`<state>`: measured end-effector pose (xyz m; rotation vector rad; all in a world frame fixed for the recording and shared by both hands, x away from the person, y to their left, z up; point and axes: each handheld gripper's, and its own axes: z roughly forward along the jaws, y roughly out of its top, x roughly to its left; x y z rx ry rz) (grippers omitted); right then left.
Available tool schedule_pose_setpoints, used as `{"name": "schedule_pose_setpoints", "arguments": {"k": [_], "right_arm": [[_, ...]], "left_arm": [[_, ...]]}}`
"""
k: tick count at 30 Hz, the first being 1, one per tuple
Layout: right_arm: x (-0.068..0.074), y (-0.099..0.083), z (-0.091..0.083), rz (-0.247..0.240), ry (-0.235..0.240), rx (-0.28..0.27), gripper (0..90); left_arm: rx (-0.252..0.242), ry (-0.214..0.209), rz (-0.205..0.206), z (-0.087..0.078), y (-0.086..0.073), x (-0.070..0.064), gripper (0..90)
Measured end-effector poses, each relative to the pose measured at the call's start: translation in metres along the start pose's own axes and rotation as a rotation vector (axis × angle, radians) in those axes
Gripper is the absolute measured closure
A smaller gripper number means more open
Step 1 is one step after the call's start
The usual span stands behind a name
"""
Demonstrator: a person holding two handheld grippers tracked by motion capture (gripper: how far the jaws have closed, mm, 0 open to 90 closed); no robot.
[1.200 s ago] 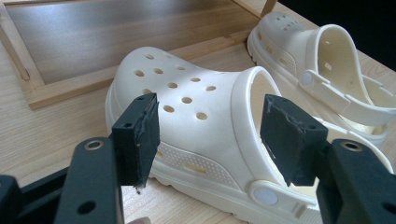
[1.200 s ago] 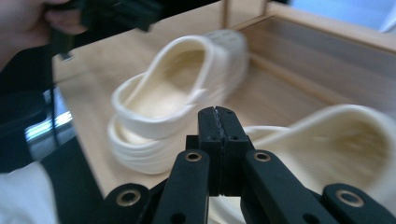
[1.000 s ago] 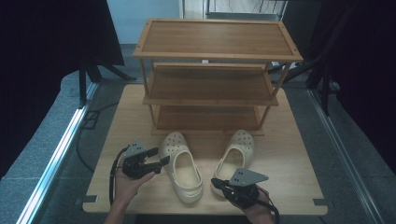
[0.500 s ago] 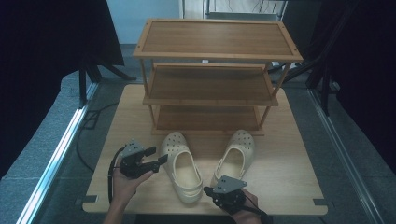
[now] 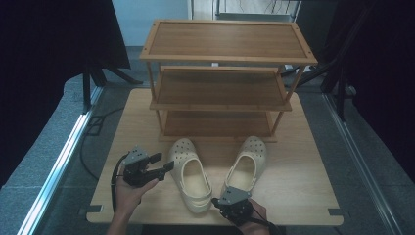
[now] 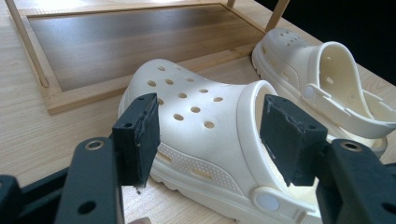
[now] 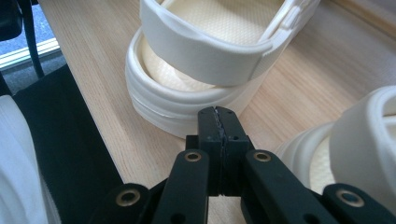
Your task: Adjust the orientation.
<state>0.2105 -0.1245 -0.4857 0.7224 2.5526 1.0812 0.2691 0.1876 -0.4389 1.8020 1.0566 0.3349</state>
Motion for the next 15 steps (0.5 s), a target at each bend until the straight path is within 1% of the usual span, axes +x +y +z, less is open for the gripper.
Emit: {"name": "schedule_pose_setpoints", "arguments": {"k": [2,4,5,6,7,10,11,12,13,15], "right_arm": [[0.001,-0.001,0.002,-0.003,-0.002,0.007,89.6],[0.001,-0.001,0.002,0.0,0.002,0.003,89.6],[0.002,0.0,0.002,0.001,0.008,0.001,89.6],[0.005,0.0,0.004,-0.005,0.025,-0.004,89.7],[0.005,0.0,0.004,-0.005,0.025,-0.004,89.7],[0.014,0.003,0.01,-0.018,0.069,-0.011,89.6],[0.014,0.003,0.01,-0.018,0.069,-0.011,89.6],[0.015,0.004,0.013,-0.016,0.091,-0.015,89.6],[0.02,0.007,0.018,-0.026,0.122,-0.014,89.6],[0.026,0.008,0.024,-0.048,0.141,-0.011,89.6]], "left_arm": [[0.001,-0.001,0.001,0.0,0.0,0.0,38.2],[0.002,-0.001,0.001,0.0,0.0,0.0,38.2],[0.001,-0.001,0.001,0.0,0.0,0.0,38.2],[0.002,-0.001,0.001,-0.001,0.0,0.0,38.2],[0.002,-0.001,0.002,-0.001,0.0,0.001,38.2],[-0.008,0.001,-0.005,-0.006,0.001,0.003,38.2],[-0.008,0.001,-0.005,-0.006,0.001,0.003,38.2],[-0.012,0.002,-0.008,-0.007,0.002,0.004,38.2],[-0.013,0.002,-0.009,-0.009,0.002,0.005,38.2],[-0.029,0.007,-0.021,-0.013,0.003,0.008,38.2]]}}
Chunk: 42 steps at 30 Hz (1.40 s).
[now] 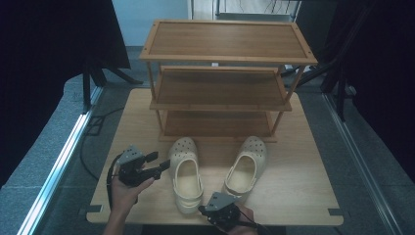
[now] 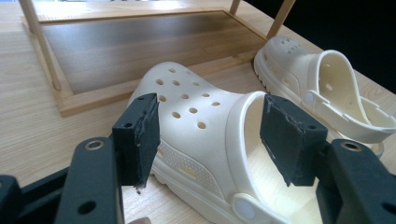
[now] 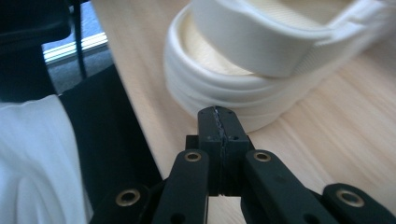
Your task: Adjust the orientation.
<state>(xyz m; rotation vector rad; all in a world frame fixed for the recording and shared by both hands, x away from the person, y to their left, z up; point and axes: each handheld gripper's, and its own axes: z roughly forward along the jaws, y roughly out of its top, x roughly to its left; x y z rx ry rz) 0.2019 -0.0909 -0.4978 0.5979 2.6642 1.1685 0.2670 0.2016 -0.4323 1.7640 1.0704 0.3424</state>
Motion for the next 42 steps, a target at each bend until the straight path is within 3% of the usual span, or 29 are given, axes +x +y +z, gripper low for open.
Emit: {"name": "schedule_pose_setpoints", "arguments": {"k": [5,10,20,30,35,36,38,41,42], "right_arm": [[0.0,0.005,0.007,0.002,0.034,-0.011,89.6],[0.007,0.019,0.023,-0.048,0.064,0.0,89.5],[0.008,0.039,0.046,-0.09,0.132,-0.01,89.1],[0.011,0.053,0.062,-0.129,0.152,-0.013,86.9],[0.005,0.044,0.028,-0.11,0.094,-0.064,81.4],[0.005,0.044,0.028,-0.11,0.094,-0.064,81.4],[-0.007,0.034,0.002,-0.062,0.047,-0.104,78.4],[-0.013,0.026,-0.013,-0.033,0.018,-0.128,75.8],[-0.019,0.019,-0.026,-0.011,-0.003,-0.153,73.3]], "left_arm": [[-0.008,0.003,-0.012,-0.004,0.0,0.005,38.2],[-0.022,0.004,-0.021,-0.01,0.001,0.008,38.2],[-0.033,0.012,-0.032,-0.015,0.002,0.011,38.2],[-0.018,0.005,-0.026,-0.013,0.002,0.01,38.1],[-0.009,0.0,-0.023,-0.012,0.001,0.009,38.0],[-0.004,0.001,-0.022,-0.011,0.001,0.009,38.0],[-0.001,-0.001,-0.023,-0.01,0.001,0.008,37.9],[0.011,-0.003,-0.02,-0.007,0.001,0.006,37.8],[0.02,-0.005,-0.017,-0.004,0.0,0.005,37.7]]}}
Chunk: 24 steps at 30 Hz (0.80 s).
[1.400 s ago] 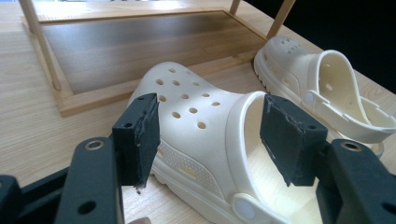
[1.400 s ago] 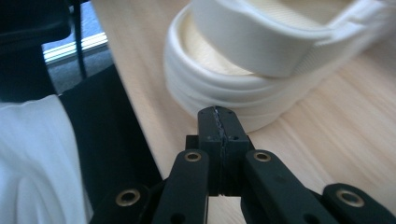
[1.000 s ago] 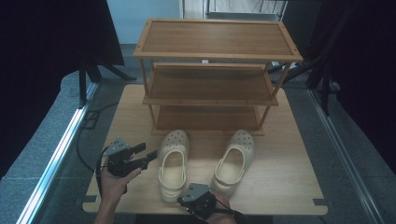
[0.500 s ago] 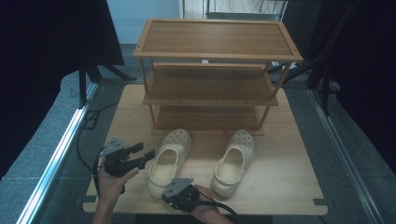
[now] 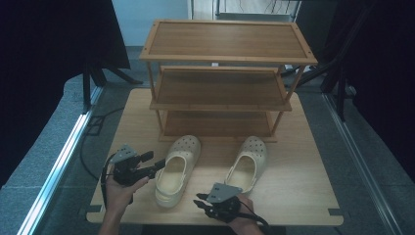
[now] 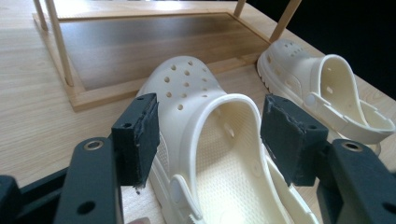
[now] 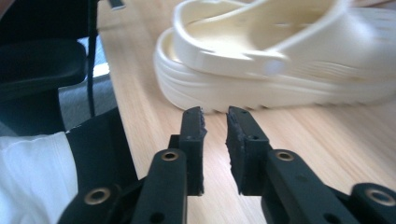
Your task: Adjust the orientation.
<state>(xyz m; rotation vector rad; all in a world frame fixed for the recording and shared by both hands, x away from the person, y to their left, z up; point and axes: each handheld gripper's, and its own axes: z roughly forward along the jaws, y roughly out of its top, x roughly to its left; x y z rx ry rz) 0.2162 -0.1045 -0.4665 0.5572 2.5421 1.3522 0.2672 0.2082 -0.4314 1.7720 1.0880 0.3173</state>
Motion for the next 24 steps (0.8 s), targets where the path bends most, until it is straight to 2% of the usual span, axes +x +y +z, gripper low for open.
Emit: {"name": "schedule_pose_setpoints", "arguments": {"k": [2,3,5,9,11,19,24], "right_arm": [[-0.002,-0.002,-0.006,0.008,-0.01,-0.006,72.3],[-0.006,-0.007,-0.016,0.016,-0.033,-0.011,70.7],[-0.011,-0.011,-0.025,0.041,-0.05,-0.024,70.0],[-0.017,-0.017,-0.035,0.067,-0.069,-0.037,67.5],[-0.021,-0.02,-0.041,0.072,-0.099,-0.043,63.9],[-0.03,-0.022,-0.054,0.09,-0.128,-0.064,61.5],[-0.031,-0.023,-0.056,0.092,-0.134,-0.067,60.4]], "left_arm": [[0.005,-0.001,0.001,0.001,0.0,0.0,37.6],[0.013,-0.004,0.006,0.003,-0.001,-0.001,37.5],[0.019,-0.006,0.007,0.004,-0.001,-0.001,37.5],[0.026,-0.012,0.01,0.005,-0.001,-0.001,37.4],[0.056,-0.031,0.017,0.007,-0.002,-0.001,36.7],[0.076,-0.029,0.022,0.01,-0.002,0.0,36.6],[0.086,-0.03,0.021,0.011,-0.003,0.0,36.6]]}}
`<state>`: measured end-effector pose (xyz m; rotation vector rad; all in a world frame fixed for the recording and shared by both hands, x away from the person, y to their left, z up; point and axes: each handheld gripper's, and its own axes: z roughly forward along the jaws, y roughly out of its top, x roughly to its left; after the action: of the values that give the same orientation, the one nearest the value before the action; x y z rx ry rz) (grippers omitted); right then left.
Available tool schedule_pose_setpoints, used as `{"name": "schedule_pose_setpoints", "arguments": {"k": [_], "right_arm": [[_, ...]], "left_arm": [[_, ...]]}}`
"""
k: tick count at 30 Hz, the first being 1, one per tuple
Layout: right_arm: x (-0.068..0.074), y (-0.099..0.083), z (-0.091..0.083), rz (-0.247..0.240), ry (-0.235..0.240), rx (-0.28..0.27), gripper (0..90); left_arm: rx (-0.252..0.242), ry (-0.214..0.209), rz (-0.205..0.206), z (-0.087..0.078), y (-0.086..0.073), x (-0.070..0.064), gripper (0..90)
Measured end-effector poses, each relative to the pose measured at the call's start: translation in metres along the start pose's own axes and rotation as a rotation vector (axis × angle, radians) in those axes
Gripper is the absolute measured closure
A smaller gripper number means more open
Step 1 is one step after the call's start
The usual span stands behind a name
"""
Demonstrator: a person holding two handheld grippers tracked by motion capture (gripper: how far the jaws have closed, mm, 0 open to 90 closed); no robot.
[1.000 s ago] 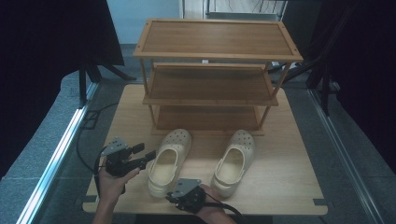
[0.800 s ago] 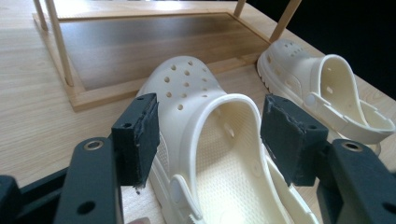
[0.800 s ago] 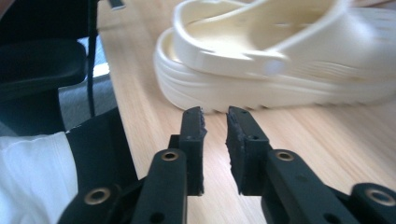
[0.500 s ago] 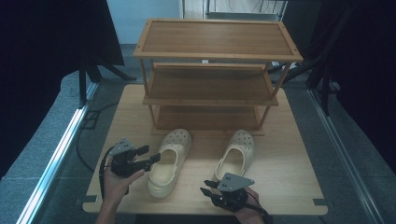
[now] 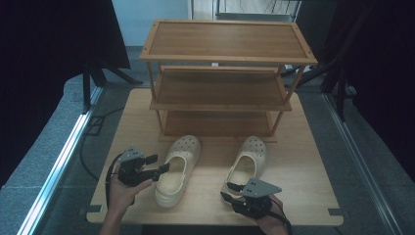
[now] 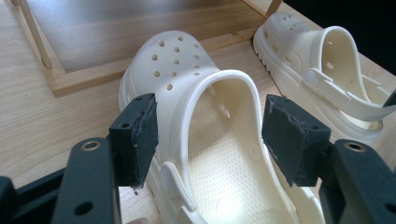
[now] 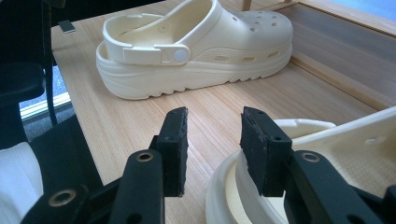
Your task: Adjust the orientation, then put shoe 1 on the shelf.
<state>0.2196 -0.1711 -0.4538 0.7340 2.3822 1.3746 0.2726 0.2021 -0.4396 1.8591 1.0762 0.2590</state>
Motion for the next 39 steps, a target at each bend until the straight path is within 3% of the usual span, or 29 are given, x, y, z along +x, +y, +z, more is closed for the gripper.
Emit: {"name": "schedule_pose_setpoints", "arguments": {"k": [5,12,19,22,23,29,31,35,39], "right_arm": [[-0.001,0.0,-0.001,0.001,-0.006,0.0,59.2],[-0.002,0.0,-0.002,0.003,-0.011,0.002,58.8],[-0.001,-0.001,0.001,0.001,-0.012,0.011,58.4],[-0.001,-0.002,0.002,0.002,-0.014,0.01,58.3],[-0.001,-0.002,0.002,0.003,-0.013,0.012,58.1],[0.0,-0.002,0.003,-0.002,-0.017,0.014,57.7],[0.0,-0.002,0.003,-0.003,-0.017,0.014,57.7],[0.0,-0.002,0.002,-0.005,-0.019,0.016,57.7],[0.0,-0.002,0.003,-0.005,-0.021,0.018,57.7]], "left_arm": [[0.018,0.004,0.008,0.006,0.001,0.0,35.8],[0.058,0.04,0.037,0.019,0.0,-0.004,35.2],[0.079,0.112,0.045,0.034,0.0,0.001,35.7],[0.09,0.131,0.037,0.042,0.0,0.004,40.2],[0.109,0.157,0.043,0.047,-0.001,0.006,43.3],[0.132,0.162,0.028,0.053,-0.002,0.007,60.9],[0.154,0.178,0.041,0.054,-0.003,0.005,62.2],[0.149,0.189,0.033,0.055,-0.004,0.005,64.1],[0.139,0.229,0.046,0.055,-0.005,0.002,69.3]]}}
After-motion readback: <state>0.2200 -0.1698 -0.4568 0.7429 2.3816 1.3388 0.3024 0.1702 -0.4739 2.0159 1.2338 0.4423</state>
